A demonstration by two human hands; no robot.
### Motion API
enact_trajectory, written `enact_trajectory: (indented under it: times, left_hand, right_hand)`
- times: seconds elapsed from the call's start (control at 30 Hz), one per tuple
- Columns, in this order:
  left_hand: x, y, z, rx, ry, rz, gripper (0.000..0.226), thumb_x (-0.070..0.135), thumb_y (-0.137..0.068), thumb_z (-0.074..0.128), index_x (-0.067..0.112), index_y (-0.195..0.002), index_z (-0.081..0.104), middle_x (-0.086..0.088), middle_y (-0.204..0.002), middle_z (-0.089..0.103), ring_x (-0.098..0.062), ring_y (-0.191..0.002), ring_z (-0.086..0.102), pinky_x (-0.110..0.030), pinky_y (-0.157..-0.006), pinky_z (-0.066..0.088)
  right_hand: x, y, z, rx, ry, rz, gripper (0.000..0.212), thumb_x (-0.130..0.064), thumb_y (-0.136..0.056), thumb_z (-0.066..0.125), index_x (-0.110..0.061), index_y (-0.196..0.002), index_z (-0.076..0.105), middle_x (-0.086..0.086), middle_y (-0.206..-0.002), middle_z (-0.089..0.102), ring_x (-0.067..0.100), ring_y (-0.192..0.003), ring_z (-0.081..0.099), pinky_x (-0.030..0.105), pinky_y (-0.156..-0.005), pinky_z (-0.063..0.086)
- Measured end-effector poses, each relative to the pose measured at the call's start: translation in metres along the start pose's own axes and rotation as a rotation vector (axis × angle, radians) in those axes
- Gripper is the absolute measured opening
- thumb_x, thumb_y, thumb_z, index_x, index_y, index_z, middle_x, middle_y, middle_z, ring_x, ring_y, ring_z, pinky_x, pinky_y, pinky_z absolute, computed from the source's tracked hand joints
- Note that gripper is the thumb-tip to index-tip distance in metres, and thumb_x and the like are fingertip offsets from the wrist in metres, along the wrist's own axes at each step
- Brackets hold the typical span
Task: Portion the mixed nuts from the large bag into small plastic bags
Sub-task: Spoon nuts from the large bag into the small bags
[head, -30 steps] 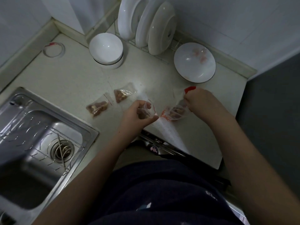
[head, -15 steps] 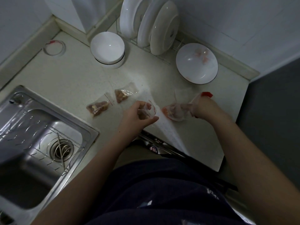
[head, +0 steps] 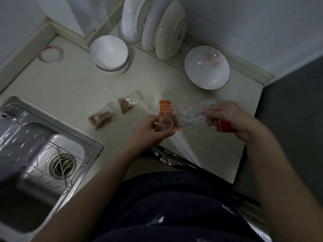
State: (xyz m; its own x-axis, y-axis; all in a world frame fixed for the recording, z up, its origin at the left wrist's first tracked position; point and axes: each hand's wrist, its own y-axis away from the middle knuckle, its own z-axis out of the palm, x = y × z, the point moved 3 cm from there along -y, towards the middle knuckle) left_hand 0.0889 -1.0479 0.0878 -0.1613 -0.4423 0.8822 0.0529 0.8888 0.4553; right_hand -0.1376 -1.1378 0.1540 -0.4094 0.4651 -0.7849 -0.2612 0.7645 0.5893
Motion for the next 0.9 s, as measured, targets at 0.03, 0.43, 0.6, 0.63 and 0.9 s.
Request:
enact_trajectory:
  times: [0.03, 0.43, 0.6, 0.63, 0.9]
  left_hand:
    - [0.001, 0.000, 0.000, 0.003, -0.003, -0.001, 0.042, 0.032, -0.078, 0.079, 0.012, -0.111, 0.064, -0.004, -0.114, 0.064, -0.019, -0.104, 0.063, -0.046, -0.091, 0.056]
    - [-0.005, -0.014, 0.009, -0.034, -0.016, -0.060, 0.038, 0.032, -0.082, 0.075, 0.010, -0.112, 0.065, -0.007, -0.105, 0.068, -0.023, -0.096, 0.066, -0.037, -0.082, 0.057]
    - [-0.003, -0.023, 0.021, -0.120, -0.082, -0.031, 0.041, 0.034, -0.083, 0.075, 0.014, -0.117, 0.066, -0.005, -0.101, 0.072, -0.024, -0.091, 0.069, -0.040, -0.081, 0.059]
    - [-0.002, -0.024, 0.024, -0.124, -0.097, -0.017, 0.040, 0.035, -0.082, 0.075, 0.016, -0.116, 0.066, -0.006, -0.098, 0.073, -0.028, -0.089, 0.070, -0.045, -0.081, 0.059]
    - [0.005, -0.026, 0.033, -0.053, -0.106, 0.088, 0.046, 0.034, -0.079, 0.079, 0.020, -0.120, 0.062, -0.004, -0.103, 0.070, -0.023, -0.080, 0.067, -0.041, -0.065, 0.058]
  right_hand:
    - [0.001, 0.002, -0.002, -0.006, -0.028, 0.003, 0.009, -0.015, -0.083, 0.068, -0.006, -0.083, 0.069, 0.003, -0.056, 0.062, 0.009, -0.049, 0.055, 0.016, -0.043, 0.042]
    - [0.003, 0.022, -0.040, 0.199, -0.165, 0.085, 0.015, -0.015, -0.090, 0.060, -0.010, -0.096, 0.073, 0.004, -0.092, 0.072, 0.013, -0.075, 0.063, 0.021, -0.064, 0.057]
    - [0.000, 0.035, -0.054, 0.363, -0.149, 0.043, 0.016, -0.016, -0.090, 0.061, -0.008, -0.097, 0.073, 0.002, -0.065, 0.062, 0.001, -0.036, 0.042, 0.011, -0.039, 0.038]
    - [0.000, 0.037, -0.056, 0.392, -0.128, 0.027, 0.015, -0.015, -0.090, 0.060, -0.008, -0.093, 0.073, 0.002, -0.059, 0.057, 0.003, -0.037, 0.039, 0.012, -0.039, 0.034]
    - [-0.002, 0.043, -0.062, 0.539, -0.138, -0.021, 0.019, -0.012, -0.092, 0.055, -0.003, -0.090, 0.071, -0.003, -0.045, 0.050, 0.008, -0.040, 0.036, 0.015, -0.039, 0.032]
